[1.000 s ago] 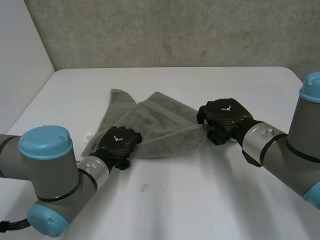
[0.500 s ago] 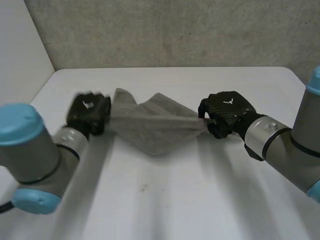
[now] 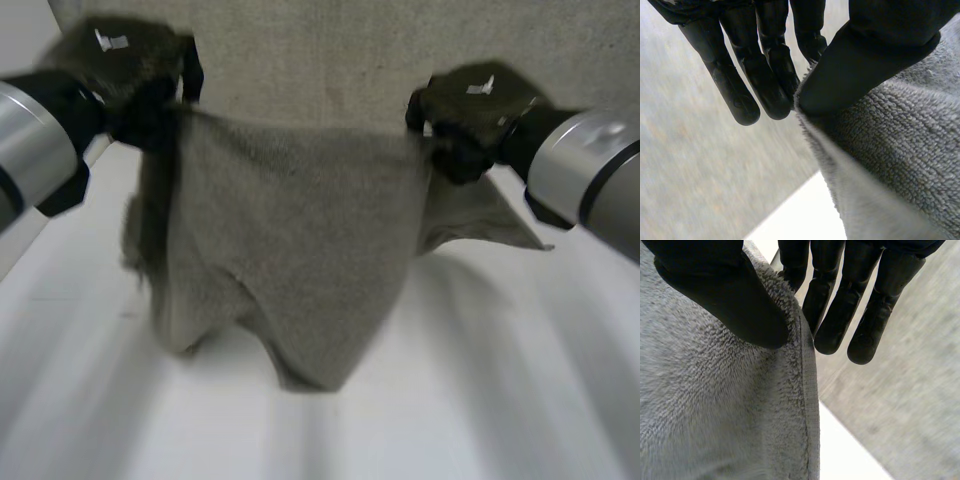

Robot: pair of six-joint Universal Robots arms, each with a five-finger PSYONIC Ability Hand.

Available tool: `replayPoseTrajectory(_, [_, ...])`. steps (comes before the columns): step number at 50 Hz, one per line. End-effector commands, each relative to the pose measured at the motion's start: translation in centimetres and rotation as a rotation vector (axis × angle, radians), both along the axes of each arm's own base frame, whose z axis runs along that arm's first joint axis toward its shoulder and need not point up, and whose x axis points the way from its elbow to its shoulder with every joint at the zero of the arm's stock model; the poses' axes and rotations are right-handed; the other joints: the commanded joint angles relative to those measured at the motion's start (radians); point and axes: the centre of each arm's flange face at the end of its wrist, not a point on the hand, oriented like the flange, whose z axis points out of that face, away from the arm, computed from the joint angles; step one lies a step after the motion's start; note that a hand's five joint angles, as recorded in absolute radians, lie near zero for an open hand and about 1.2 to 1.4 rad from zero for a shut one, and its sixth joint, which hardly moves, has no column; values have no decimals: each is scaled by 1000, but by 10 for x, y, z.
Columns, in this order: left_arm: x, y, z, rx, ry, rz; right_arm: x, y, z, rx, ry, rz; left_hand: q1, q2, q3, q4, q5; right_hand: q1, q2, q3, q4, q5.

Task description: Fold the towel.

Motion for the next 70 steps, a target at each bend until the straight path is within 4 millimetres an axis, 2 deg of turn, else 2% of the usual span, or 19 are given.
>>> replayPoseTrajectory(1, [0,-43,-74,196,-89,41,10,-25,-61,151,66,-6,195,178,180,179,187,3,182,181,179,185])
replayPoseTrajectory(5, [-5,-64,-87,173,-123,39,16,-40,-68,131,58,-12,195,178,180,179,187,3,182,181,179,185])
replayPoseTrajectory(8, [-13,-86,-71,53,-94,43,22,-59,-58,28,9,-28,195,178,180,179,187,3,182,181,179,185])
replayPoseTrajectory(13, [-26,-107,-1,-281,36,50,27,-86,-6,-285,-134,-97,195,178,180,179,187,3,182,181,179,185])
replayPoseTrajectory(15, [-25,-110,54,-513,146,98,24,-88,40,-504,-249,-137,195,178,180,179,187,3,182,181,179,185])
replayPoseTrajectory(18, [-23,-106,78,-607,198,122,19,-81,79,-669,-339,-153,195,178,180,179,187,3,182,181,179,185])
replayPoseTrajectory(20, [-21,-94,106,-705,261,142,18,-77,86,-690,-349,-150,195,178,180,179,187,3,182,181,179,185])
replayPoseTrajectory(23, [-22,-88,105,-687,264,135,15,-71,84,-657,-326,-147,195,178,180,179,187,3,182,181,179,185])
replayPoseTrajectory(28, [-17,-81,22,-328,116,130,16,-62,48,-472,-207,-80,195,178,180,179,187,3,182,181,179,185])
replayPoseTrajectory(30, [-17,-81,22,-326,115,130,17,-58,31,-392,-160,-48,195,178,180,179,187,3,182,181,179,185])
replayPoseTrajectory(32, [-11,-67,-47,-78,-1,125,17,-53,14,-313,-111,-20,195,178,180,179,187,3,182,181,179,185])
replayPoseTrajectory(33, [-11,-67,-47,-77,-2,125,17,-49,-4,-241,-60,3,195,178,180,179,187,3,182,181,179,185])
replayPoseTrajectory(35, [-5,-51,-96,75,-71,123,17,-45,-25,-168,-6,25,195,178,180,179,187,3,182,181,179,185])
replayPoseTrajectory(37, [-2,-44,-115,134,-97,123,15,-36,-67,-44,95,55,195,178,180,179,187,3,182,181,179,185])
replayPoseTrajectory(43, [7,-16,-172,282,-165,114,12,-28,-127,115,190,76,195,178,180,179,187,3,182,181,179,185])
replayPoseTrajectory(45, [7,-13,-179,289,-168,113,9,-27,-159,210,217,73,195,178,180,179,187,3,182,181,179,185])
replayPoseTrajectory(50, [6,-9,-183,269,-160,106,3,-33,-181,266,202,41,195,178,180,179,187,3,182,181,179,185])
replayPoseTrajectory(57, [4,-10,-169,226,-138,103,-4,-43,-181,337,59,-36,195,178,180,179,187,3,182,181,179,185])
replayPoseTrajectory(70, [7,-11,-115,81,-56,118,-10,-52,-179,405,-77,-101,195,178,180,179,187,-524,-345,-347,-349,-342])
